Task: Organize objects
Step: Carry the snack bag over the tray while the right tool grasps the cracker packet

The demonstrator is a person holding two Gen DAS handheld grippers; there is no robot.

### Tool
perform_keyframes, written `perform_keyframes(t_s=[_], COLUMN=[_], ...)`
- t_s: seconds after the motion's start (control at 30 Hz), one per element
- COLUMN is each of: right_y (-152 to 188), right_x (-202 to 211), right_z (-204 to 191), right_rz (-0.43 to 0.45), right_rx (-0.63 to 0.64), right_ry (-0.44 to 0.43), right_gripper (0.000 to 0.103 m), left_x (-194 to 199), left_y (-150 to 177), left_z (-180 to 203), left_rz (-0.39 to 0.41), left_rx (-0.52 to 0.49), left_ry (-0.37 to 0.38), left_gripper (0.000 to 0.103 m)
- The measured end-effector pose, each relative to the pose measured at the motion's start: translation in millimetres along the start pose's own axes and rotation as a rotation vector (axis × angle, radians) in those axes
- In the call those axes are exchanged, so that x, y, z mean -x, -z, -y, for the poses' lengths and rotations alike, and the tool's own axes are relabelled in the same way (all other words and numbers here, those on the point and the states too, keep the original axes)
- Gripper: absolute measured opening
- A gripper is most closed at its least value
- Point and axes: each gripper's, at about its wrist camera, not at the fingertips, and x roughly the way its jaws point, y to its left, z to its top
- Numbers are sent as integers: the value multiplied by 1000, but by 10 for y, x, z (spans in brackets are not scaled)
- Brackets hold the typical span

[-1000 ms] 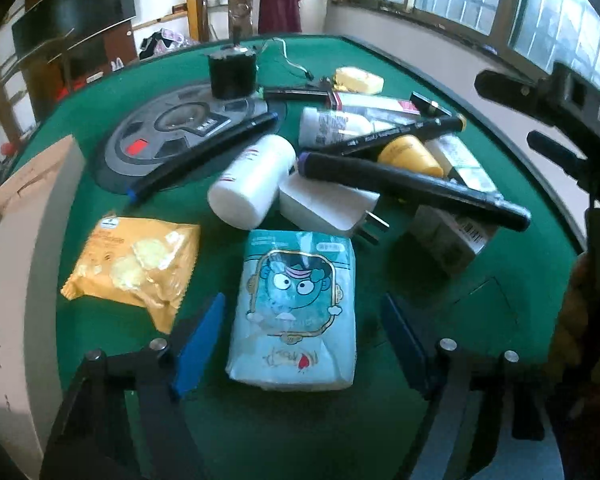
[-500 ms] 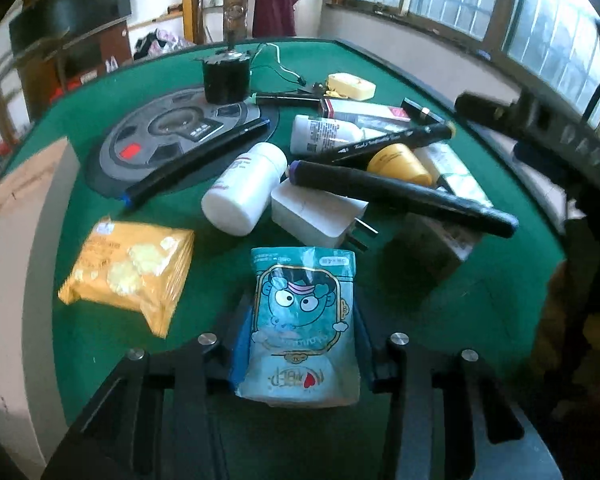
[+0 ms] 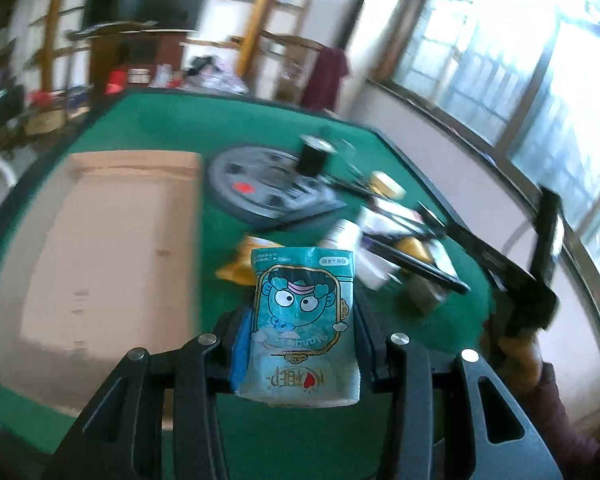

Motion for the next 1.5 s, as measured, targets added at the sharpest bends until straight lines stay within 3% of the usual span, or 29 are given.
perform_keyframes(t_s=[0.13,0.23,0.33,0.5,0.73,0.93,0.97,1.07,1.27,1.5], right_y=[-15,21,124,296,402,569,568,536,541,347], right_x=[237,205,25,-449,-709,-647,-636,-590,-567,-447], right_z=[-521,-1162,-1630,-2121,-2193,-2272,-2284,-2248,-2201,-2120], right_rz=[-31,-149,-246,-375,-475,-477,-477,-483,-478,-437], right_rx=[155,349,471,598,619,663,657,631,584,492], right_ry=[-170,-337,-405,-411,-434,-392,-393,-397,-399,-423], right_gripper=[103,103,103,102,97,72,54,41,38,15], left_x=[244,346,396,496,543,466,464,468,491,558], left_y=[-6,35,91,169,196,221,225,248,233,211], left_z=[-353,-570,-760,-1046,-1434,-1608,-1636,-1678,-1692,-1765], left_rz=[65,101,121,140,162,158,159,158,167,175], left_rx=[34,75,121,164,214,251,254,258,257,282], left_ry=[-71,-92,-101,-123,-153,-158,-157,-148,-142,-146], left_gripper=[38,38,38,38,38,38,38,38,38,38])
